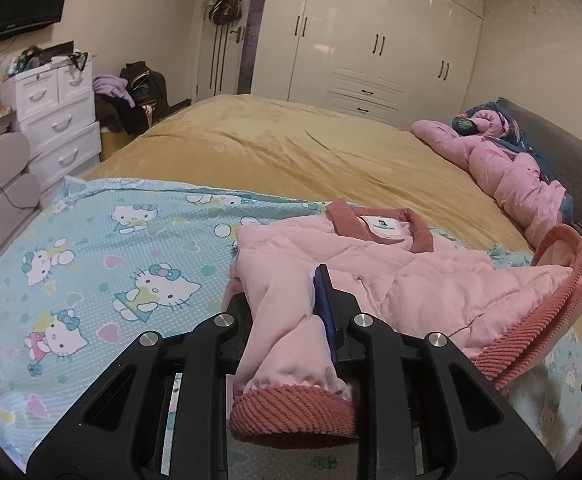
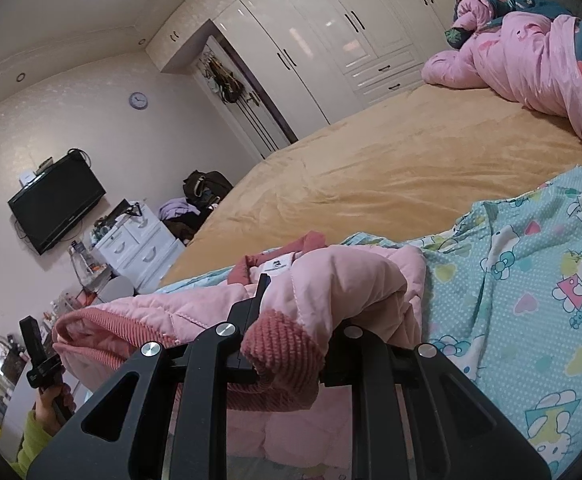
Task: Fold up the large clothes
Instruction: 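Lay the sleeve across the jacket and open the left tool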
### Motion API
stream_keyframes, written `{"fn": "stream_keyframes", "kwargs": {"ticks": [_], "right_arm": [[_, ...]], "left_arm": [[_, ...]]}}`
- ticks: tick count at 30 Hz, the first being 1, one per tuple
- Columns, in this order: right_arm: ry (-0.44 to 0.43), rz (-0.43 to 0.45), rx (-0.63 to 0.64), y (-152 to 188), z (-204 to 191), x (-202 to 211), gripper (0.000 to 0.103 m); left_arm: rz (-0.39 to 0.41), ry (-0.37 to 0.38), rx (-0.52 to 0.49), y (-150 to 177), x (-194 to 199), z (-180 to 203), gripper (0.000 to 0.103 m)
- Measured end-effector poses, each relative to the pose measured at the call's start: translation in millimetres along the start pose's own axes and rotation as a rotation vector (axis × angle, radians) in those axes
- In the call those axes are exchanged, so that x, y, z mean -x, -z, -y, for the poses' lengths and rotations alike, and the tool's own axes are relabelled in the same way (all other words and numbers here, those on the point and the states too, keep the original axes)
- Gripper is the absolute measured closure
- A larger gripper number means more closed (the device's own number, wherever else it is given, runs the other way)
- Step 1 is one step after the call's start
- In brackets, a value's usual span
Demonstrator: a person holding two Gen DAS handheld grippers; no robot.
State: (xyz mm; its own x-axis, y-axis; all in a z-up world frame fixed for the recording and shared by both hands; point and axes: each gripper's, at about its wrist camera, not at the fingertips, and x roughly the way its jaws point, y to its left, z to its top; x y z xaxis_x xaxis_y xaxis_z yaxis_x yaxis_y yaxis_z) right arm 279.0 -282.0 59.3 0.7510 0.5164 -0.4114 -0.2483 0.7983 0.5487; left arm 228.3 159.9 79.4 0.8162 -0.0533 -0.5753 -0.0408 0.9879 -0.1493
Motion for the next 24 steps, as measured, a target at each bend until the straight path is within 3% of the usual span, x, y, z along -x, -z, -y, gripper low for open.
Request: {"fn": "stream_keyframes", "kwargs": {"ticks": [9, 20, 24], "right_arm": [[0.032, -0.029, -0.026, -8, 9, -31, 0.085], [0.064, -0.077, -0.141, -11, 41, -79, 0.084], [0.073, -0.095, -0.183, -14, 48, -90, 0.082]], "left_arm": [[-0.014, -0.013, 0.045, -5, -29, -8, 0.086], [-0.026, 0.007, 0.212, -12, -79, -23, 0.085], [-0.033, 0.001, 0.231, -10, -96, -23, 0.085]]}}
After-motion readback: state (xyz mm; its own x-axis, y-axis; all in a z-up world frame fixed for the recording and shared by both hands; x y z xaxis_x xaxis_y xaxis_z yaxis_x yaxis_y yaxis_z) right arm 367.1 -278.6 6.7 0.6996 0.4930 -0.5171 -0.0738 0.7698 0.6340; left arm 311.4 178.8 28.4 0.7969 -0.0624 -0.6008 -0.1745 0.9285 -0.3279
